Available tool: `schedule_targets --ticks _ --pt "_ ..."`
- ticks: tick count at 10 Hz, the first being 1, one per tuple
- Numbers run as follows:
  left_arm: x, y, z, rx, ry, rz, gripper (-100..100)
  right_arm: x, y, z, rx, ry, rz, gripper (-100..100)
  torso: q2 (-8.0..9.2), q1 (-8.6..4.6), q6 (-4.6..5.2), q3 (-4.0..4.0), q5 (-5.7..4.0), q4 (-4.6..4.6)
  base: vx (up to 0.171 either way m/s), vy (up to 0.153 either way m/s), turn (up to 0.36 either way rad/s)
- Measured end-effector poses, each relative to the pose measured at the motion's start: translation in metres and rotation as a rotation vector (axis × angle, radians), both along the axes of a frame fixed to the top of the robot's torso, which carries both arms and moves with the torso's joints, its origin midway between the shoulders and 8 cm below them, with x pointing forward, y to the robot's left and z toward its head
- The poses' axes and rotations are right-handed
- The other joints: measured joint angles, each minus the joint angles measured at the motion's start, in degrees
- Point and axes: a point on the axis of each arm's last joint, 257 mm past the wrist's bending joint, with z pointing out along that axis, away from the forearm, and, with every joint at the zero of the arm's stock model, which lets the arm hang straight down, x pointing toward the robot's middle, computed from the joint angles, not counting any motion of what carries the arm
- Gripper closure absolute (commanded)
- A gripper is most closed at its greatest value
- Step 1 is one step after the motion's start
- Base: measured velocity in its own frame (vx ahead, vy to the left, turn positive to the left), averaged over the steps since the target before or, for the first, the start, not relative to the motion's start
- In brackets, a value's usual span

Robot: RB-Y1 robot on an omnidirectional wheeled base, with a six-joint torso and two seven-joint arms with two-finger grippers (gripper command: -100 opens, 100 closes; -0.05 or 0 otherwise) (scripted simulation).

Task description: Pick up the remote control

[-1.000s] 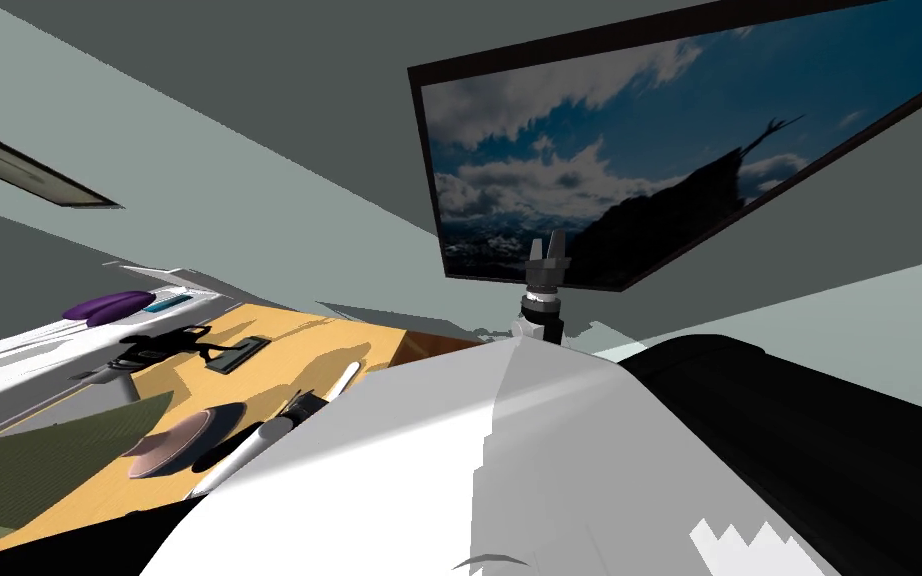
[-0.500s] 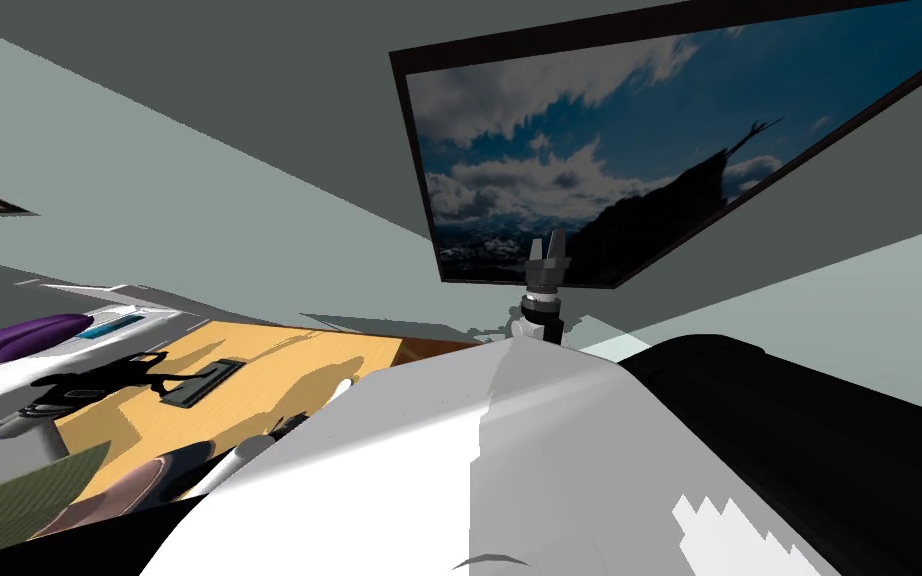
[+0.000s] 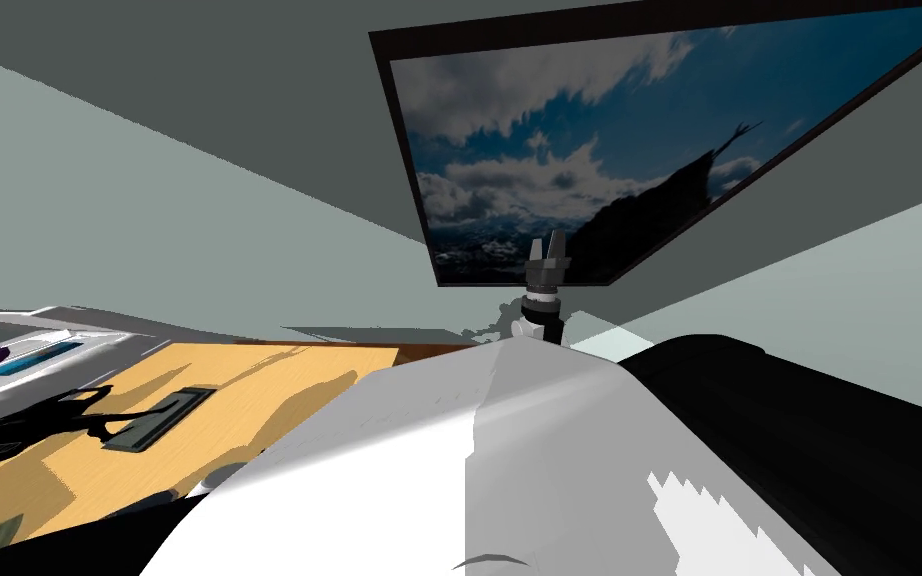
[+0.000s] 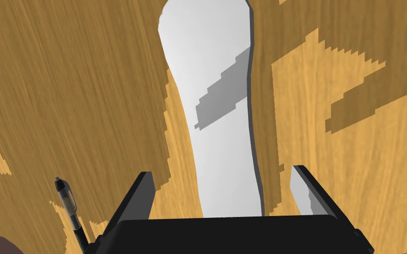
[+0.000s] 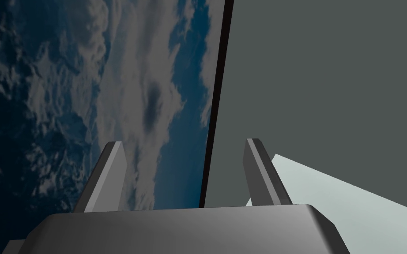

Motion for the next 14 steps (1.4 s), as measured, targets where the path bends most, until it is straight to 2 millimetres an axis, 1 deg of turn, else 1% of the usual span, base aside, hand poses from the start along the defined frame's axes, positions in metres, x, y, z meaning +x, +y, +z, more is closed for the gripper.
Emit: schedule_targets --ticks 1,2,5,6,8,9,10,11,12,13,14 --pt "-0.007 -0.003 -0.001 -0.017 0.013 0.014 -100 0.000 0.000 0.000 0.000 0.000 0.000 0 0.03 -0.01 -0.01 0.01 0.00 0.00 0.018 0.018 0.004" --pt "-0.008 -0.004 0.000 -0.023 0.017 0.021 -100 0.000 0.000 0.000 0.000 0.000 0.000 0 0.12 -0.06 -0.02 0.07 -0.01 0.02 0.034 0.017 -0.128" --pt "-0.042 -0.014 -0.003 -0.099 0.062 0.127 -100 0.000 0.000 0.000 0.000 0.000 0.000 0 -0.02 0.04 -0.02 -0.02 0.01 -0.01 0.066 0.048 -0.135" --pt "-0.058 -0.022 -0.004 -0.122 0.079 0.148 -100 0.000 0.000 0.000 0.000 0.000 0.000 0 0.04 0.03 -0.02 0.02 0.01 0.01 0.036 0.033 -0.062" --pt "-0.063 -0.023 -0.005 -0.142 0.087 0.177 -100 0.000 0.000 0.000 0.000 0.000 0.000 0 0.14 -0.09 -0.03 0.07 -0.01 0.03 0.019 0.018 -0.044" --pt "-0.074 -0.027 -0.004 -0.157 0.097 0.196 -100 0.000 0.000 0.000 0.000 0.000 0.000 0 0.15 -0.06 -0.02 0.08 -0.02 0.03 0.025 0.026 -0.053" --pt "-0.077 -0.029 -0.006 -0.168 0.102 0.212 -100 0.000 0.000 0.000 0.000 0.000 0.000 0 0.13 -0.06 -0.02 0.07 -0.01 0.03 0.056 0.043 -0.154" --pt "-0.086 -0.033 -0.006 -0.193 0.116 0.245 -100 0.000 0.000 0.000 0.000 0.000 0.000 0 0.04 0.01 0.01 0.02 0.00 0.01 0.072 0.063 -0.141" --pt "-0.099 -0.042 -0.009 -0.219 0.128 0.276 -100 0.000 0.000 0.000 0.000 0.000 0.000 0 -0.01 0.07 -0.02 -0.01 0.02 0.00 0.029 0.030 -0.019" --pt "-0.101 -0.043 -0.009 -0.223 0.130 0.278 0 0.000 0.000 0.000 0.000 0.000 0.000 0 0.08 -0.03 -0.03 0.04 0.00 0.01 0.005 0.006 0.002" --pt "-0.100 -0.043 -0.009 -0.222 0.129 0.278 -100 0.000 0.000 0.000 0.000 0.000 0.000 0 0.16 -0.12 -0.03 0.09 -0.02 0.03 -0.008 0.045 0.025"
